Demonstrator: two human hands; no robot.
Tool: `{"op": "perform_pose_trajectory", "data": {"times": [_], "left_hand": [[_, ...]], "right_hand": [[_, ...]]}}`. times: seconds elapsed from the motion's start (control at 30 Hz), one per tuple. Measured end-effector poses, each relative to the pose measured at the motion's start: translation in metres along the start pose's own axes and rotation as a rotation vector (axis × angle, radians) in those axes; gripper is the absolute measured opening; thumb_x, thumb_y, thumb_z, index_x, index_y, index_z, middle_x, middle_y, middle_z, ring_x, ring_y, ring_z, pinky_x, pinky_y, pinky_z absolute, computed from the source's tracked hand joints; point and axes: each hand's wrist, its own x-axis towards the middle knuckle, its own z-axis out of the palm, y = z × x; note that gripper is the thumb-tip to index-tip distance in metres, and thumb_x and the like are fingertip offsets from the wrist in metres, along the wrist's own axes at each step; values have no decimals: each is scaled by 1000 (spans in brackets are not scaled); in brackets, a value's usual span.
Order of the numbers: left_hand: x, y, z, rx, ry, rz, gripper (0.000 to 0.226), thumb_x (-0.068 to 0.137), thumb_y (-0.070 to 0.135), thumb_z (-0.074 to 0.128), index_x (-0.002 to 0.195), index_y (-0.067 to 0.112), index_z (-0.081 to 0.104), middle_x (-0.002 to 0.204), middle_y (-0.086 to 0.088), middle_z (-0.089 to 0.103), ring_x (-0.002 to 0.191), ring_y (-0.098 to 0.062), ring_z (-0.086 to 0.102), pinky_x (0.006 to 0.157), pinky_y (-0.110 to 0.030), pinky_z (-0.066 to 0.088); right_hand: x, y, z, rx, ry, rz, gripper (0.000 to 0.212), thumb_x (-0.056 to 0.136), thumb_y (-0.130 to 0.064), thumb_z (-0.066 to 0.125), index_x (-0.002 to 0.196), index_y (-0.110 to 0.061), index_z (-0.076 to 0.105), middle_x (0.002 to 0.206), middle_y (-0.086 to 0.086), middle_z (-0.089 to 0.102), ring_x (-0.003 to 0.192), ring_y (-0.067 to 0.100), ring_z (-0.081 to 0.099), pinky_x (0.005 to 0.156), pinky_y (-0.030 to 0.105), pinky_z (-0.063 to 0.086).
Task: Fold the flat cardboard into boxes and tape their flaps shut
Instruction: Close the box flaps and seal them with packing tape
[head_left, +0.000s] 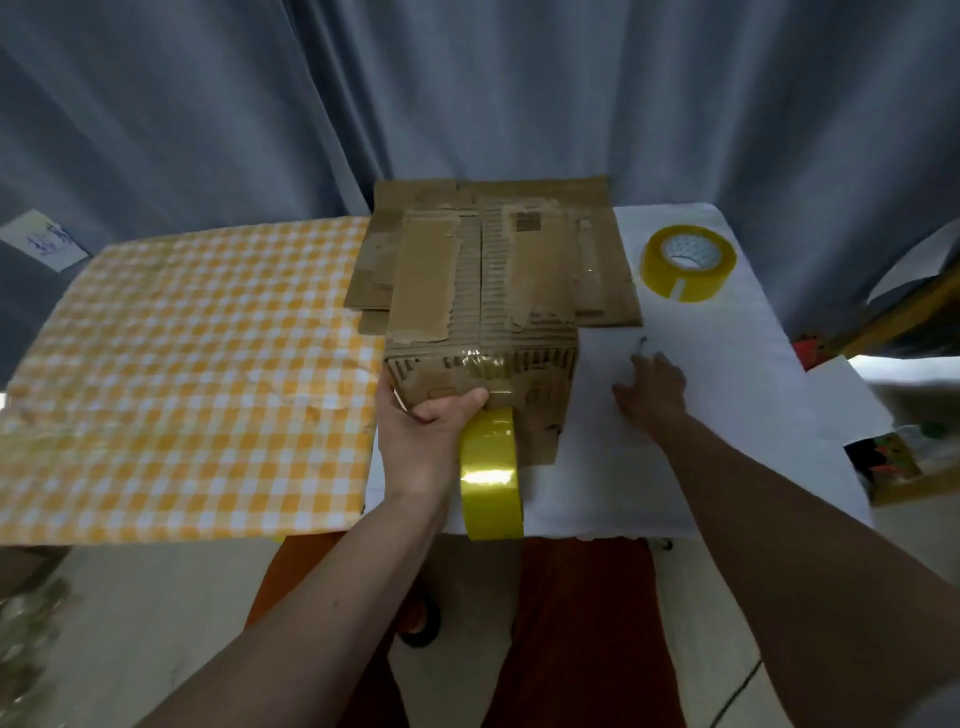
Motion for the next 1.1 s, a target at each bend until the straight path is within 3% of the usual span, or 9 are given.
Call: {"op": "perform_pose_trajectory", "data": {"times": [0.1, 0.33, 0.47, 0.57, 0.67, 0.77, 0.87, 0.97, 1.1], "left_hand": [[-4, 1, 3, -11, 37, 32, 84, 63, 17, 89, 133, 24, 44, 87, -6, 74, 91, -20, 71, 89, -44, 55], [-13, 5, 10, -11, 150, 2, 87, 65, 10, 86, 133, 18, 33, 72, 5, 73, 76, -5, 71, 92, -33, 51], [-15, 6, 11, -40, 173, -35, 76, 64, 10, 87, 118, 21, 35, 71, 7, 74, 74, -1, 70, 95, -32, 49], [-16, 5, 9, -49, 149, -49, 75, 67, 11, 86, 119, 22, 33, 73, 9, 74, 79, 0, 69, 99, -34, 46], [-18, 1, 5, -93, 130, -96, 74, 70, 12, 84, 121, 24, 32, 74, 10, 74, 84, -6, 70, 102, -40, 46], [-17, 1, 3, -92, 129, -131, 73, 69, 13, 86, 118, 23, 33, 70, 14, 73, 75, 1, 69, 98, -38, 49], [-15, 4, 1, -90, 114, -166, 75, 66, 16, 88, 117, 23, 33, 67, 16, 72, 75, -1, 68, 94, -36, 51], [-16, 8, -4, -75, 67, -194, 81, 66, 17, 87, 126, 20, 33, 66, 16, 71, 74, -1, 68, 89, -36, 53], [-15, 13, -8, -54, 21, -221, 78, 68, 14, 86, 126, 24, 34, 64, 14, 70, 67, -3, 68, 69, -32, 58]], "right_hand": [[12, 2, 6, -40, 20, -19, 57, 93, -26, 53, 143, -13, 29, 154, 15, 13, 139, 35, 15, 110, 47, 24], [-5, 1, 6, -117, 250, -150, 25, 99, -14, 41, 111, 4, 53, 117, 24, 47, 107, 40, 45, 79, 44, 41], [-34, 6, -4, 282, 238, -44, 13, 93, -5, 50, 103, 1, 48, 100, 23, 56, 93, 37, 55, 65, 33, 37], [-72, 2, -18, 592, 325, -88, 25, 91, -7, 57, 115, -4, 51, 99, 14, 59, 85, 24, 57, 59, 16, 40], [-120, -14, -32, 711, 559, -191, 26, 91, -10, 59, 116, -7, 61, 106, 9, 64, 92, 8, 54, 77, 17, 45], [-171, -42, -39, 700, 721, -532, 21, 88, -7, 59, 107, -12, 66, 101, -1, 62, 95, -3, 50, 85, 5, 40], [-197, -72, -36, 509, 683, -820, 20, 86, -3, 59, 103, -8, 68, 99, 7, 66, 97, 10, 54, 88, 12, 38], [-199, -90, -35, 351, 623, -911, 19, 88, -9, 55, 99, -2, 69, 97, 15, 68, 94, 29, 61, 86, 27, 41], [-198, -100, -35, 228, 646, -971, 27, 87, -13, 48, 93, 1, 70, 91, 16, 68, 87, 34, 63, 80, 29, 42]]}}
